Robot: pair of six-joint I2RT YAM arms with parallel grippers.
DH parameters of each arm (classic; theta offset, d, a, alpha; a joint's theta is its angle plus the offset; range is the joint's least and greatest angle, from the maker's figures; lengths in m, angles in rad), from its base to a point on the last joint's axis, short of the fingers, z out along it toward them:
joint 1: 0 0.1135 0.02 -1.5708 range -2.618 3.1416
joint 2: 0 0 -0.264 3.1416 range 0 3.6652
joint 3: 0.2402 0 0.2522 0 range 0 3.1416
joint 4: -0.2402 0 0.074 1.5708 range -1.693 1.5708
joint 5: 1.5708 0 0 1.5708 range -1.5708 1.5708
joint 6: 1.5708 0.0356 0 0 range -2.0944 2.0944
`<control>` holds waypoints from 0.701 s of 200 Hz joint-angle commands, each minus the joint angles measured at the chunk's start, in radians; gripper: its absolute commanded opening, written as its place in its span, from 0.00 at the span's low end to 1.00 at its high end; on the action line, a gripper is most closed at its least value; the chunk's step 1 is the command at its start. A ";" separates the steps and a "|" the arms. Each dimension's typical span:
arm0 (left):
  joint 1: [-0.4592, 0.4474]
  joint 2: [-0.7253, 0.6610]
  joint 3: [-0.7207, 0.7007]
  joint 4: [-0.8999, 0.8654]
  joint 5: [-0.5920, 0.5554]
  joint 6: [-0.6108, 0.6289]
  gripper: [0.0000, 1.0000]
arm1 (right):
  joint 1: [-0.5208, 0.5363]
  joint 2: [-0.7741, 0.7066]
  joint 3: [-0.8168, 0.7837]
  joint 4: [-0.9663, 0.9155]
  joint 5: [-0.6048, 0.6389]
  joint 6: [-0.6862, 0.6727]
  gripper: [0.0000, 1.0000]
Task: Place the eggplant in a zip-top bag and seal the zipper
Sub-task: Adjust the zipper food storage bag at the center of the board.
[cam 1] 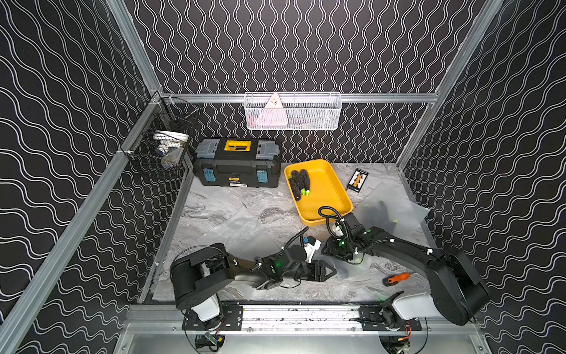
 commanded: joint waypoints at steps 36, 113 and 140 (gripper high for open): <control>0.012 -0.065 -0.003 -0.012 -0.021 0.023 0.60 | -0.003 -0.005 0.001 -0.030 0.027 -0.018 0.46; -0.020 0.006 0.051 -0.099 -0.034 0.066 0.64 | -0.006 -0.002 -0.002 -0.028 0.016 -0.018 0.46; -0.025 0.039 0.059 -0.062 -0.038 0.067 0.64 | -0.006 -0.002 -0.005 -0.022 0.013 -0.014 0.46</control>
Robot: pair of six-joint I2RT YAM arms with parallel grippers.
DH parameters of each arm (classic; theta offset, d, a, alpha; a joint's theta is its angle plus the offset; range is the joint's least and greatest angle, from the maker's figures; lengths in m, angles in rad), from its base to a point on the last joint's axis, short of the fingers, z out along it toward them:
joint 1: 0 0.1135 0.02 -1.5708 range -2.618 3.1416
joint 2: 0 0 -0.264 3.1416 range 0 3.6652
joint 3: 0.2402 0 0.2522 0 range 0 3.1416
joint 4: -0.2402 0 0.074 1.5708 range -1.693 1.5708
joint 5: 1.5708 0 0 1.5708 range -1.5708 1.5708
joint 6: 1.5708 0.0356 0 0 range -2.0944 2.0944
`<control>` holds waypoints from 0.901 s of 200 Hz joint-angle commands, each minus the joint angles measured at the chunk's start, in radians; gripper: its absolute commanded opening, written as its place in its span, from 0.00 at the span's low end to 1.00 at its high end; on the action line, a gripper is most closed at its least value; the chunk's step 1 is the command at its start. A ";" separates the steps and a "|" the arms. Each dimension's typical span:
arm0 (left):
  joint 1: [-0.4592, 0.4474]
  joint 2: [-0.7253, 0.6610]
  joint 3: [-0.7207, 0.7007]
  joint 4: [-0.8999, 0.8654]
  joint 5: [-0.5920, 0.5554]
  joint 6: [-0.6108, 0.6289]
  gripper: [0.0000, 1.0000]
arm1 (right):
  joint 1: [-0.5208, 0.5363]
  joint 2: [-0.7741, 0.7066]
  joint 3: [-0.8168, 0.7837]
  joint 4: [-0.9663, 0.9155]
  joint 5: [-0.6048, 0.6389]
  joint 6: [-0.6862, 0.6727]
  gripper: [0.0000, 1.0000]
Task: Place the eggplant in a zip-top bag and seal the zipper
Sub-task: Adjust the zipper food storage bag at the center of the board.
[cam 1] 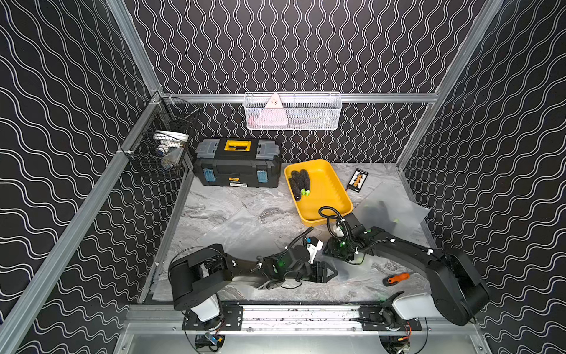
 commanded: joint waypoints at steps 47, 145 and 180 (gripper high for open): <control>-0.005 0.049 0.028 0.095 0.009 0.013 0.60 | 0.000 0.012 -0.008 0.006 -0.001 0.003 0.46; -0.011 0.038 0.006 0.215 0.074 -0.040 0.58 | -0.002 0.029 -0.021 0.022 0.012 0.002 0.46; -0.020 0.059 0.016 0.206 0.061 -0.042 0.57 | -0.002 0.028 -0.024 0.024 0.012 0.004 0.46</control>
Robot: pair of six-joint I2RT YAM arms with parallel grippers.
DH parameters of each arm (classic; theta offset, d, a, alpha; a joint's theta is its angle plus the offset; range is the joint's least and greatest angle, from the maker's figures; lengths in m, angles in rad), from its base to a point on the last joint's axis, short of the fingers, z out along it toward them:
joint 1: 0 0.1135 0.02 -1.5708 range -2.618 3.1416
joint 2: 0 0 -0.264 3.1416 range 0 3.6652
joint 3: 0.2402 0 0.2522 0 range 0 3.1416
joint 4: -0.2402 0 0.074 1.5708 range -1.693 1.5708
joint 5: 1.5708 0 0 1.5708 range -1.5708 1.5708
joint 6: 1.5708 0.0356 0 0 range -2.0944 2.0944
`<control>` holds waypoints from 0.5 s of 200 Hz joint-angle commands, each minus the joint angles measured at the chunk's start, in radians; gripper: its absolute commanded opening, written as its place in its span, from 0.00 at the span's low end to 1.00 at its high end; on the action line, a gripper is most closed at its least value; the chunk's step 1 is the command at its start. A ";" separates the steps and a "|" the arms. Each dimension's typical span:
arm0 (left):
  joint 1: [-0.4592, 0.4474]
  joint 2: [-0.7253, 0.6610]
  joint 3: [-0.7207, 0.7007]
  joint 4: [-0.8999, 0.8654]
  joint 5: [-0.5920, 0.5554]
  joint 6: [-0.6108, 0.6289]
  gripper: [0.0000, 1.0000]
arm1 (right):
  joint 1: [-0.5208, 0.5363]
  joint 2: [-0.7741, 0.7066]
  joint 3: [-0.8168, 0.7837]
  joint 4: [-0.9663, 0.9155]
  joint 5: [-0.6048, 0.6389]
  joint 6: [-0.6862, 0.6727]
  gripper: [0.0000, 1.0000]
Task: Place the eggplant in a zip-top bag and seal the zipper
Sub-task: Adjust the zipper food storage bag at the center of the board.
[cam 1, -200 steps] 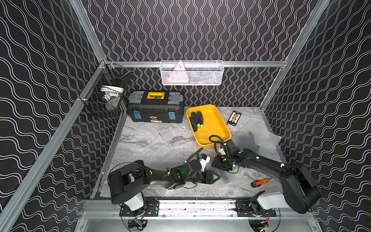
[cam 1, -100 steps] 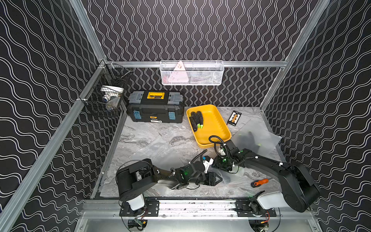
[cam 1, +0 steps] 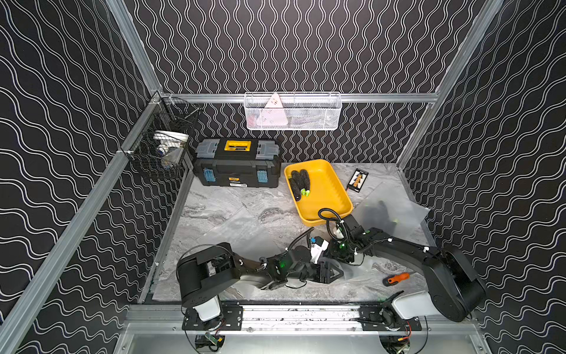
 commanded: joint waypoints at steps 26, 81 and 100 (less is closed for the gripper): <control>-0.036 -0.061 0.052 -0.224 -0.110 0.107 0.51 | -0.001 -0.004 -0.002 0.004 0.014 0.003 0.46; -0.036 -0.020 0.058 -0.207 -0.116 0.094 0.31 | -0.001 0.001 0.004 0.009 0.000 0.006 0.44; -0.036 -0.011 0.062 -0.199 -0.119 0.081 0.29 | -0.001 -0.007 0.004 0.003 0.004 0.004 0.44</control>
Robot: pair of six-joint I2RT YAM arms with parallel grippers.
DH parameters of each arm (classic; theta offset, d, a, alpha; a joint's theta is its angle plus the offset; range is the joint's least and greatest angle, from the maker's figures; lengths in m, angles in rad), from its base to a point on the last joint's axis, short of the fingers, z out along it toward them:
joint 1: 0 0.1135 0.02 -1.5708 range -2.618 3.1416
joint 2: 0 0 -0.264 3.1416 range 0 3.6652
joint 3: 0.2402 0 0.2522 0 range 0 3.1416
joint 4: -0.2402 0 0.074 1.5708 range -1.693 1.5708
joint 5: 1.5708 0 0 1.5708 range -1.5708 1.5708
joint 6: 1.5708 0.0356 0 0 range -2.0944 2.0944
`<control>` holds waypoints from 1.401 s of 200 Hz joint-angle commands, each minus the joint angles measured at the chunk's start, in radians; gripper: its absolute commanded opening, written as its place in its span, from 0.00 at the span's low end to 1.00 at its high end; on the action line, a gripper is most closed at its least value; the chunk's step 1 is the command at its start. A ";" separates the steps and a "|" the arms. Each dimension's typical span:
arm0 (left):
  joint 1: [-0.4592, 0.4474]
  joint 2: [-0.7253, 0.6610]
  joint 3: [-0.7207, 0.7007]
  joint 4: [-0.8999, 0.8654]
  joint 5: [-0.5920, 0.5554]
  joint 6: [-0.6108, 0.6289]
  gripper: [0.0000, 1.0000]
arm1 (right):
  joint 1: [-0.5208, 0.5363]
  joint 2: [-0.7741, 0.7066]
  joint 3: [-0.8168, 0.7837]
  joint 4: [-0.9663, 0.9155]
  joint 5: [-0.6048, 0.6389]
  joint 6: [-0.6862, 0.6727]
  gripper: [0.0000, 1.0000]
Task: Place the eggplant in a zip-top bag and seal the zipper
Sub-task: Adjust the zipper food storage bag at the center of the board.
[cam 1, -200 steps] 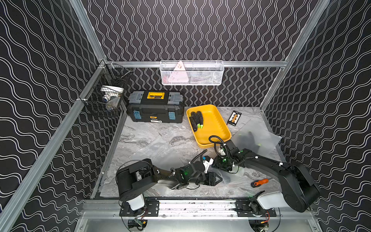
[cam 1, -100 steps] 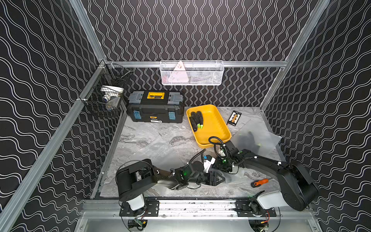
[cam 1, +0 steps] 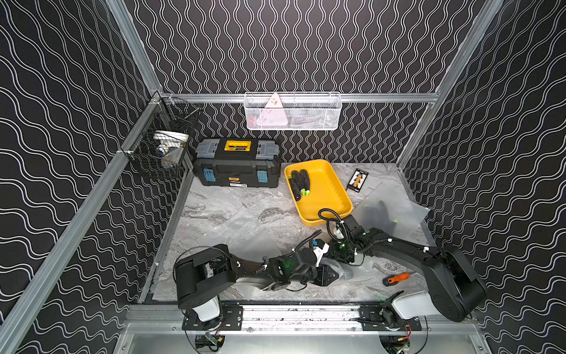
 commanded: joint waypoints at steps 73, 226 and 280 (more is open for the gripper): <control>-0.002 0.047 0.032 0.062 -0.019 -0.023 0.29 | -0.001 -0.021 0.001 0.000 0.007 0.004 0.44; -0.003 -0.011 0.003 0.046 -0.031 -0.025 0.00 | 0.000 -0.030 -0.009 -0.008 0.033 0.006 0.44; -0.003 -0.162 -0.079 -0.016 -0.038 -0.040 0.00 | -0.002 -0.015 -0.002 -0.007 0.042 0.005 0.44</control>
